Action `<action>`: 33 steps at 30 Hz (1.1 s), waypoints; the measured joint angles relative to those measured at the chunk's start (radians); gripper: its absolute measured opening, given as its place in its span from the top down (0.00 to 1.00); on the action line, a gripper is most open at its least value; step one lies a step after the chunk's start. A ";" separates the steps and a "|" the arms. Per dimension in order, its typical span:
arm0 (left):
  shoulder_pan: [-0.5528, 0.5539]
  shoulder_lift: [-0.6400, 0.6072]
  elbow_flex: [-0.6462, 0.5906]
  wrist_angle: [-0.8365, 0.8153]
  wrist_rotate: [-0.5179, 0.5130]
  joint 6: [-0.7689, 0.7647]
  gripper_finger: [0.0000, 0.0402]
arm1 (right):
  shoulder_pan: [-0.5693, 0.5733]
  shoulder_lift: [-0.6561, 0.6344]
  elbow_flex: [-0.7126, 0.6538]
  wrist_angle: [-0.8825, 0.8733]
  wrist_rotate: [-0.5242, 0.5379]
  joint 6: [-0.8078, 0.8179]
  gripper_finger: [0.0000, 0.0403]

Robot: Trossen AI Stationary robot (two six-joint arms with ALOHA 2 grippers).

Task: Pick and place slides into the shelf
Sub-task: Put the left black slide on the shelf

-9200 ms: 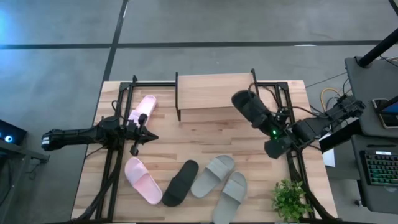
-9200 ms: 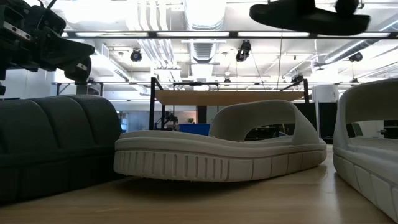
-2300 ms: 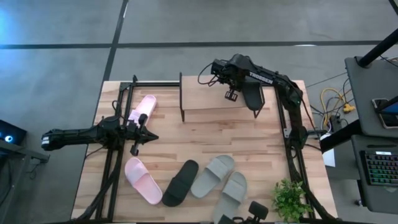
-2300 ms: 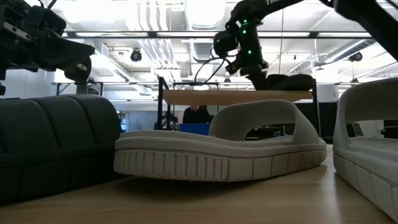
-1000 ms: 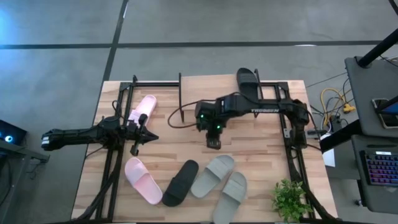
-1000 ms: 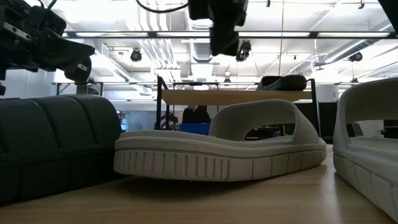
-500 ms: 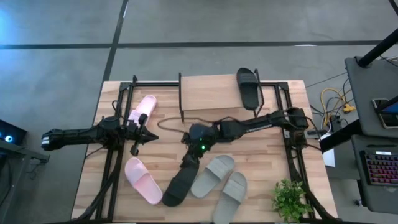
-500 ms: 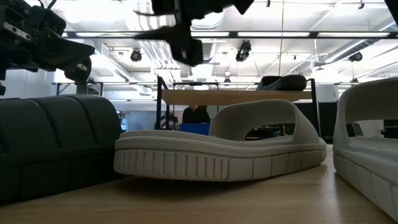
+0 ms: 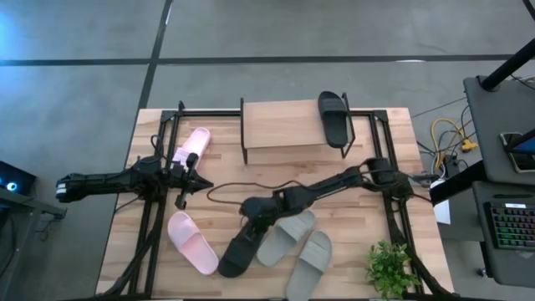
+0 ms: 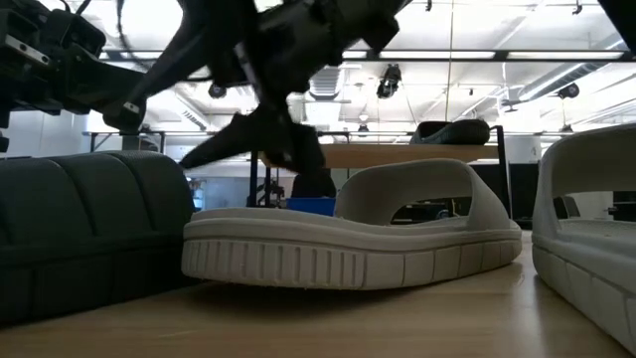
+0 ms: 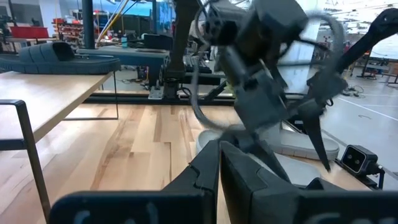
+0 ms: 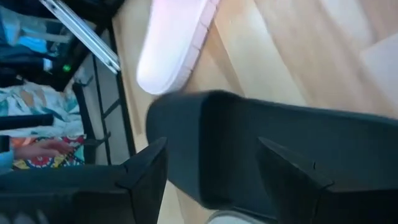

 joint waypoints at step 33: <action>0.000 0.000 0.000 0.000 0.000 0.000 1.00 | 0.045 0.270 0.428 -0.277 -0.117 -0.077 0.96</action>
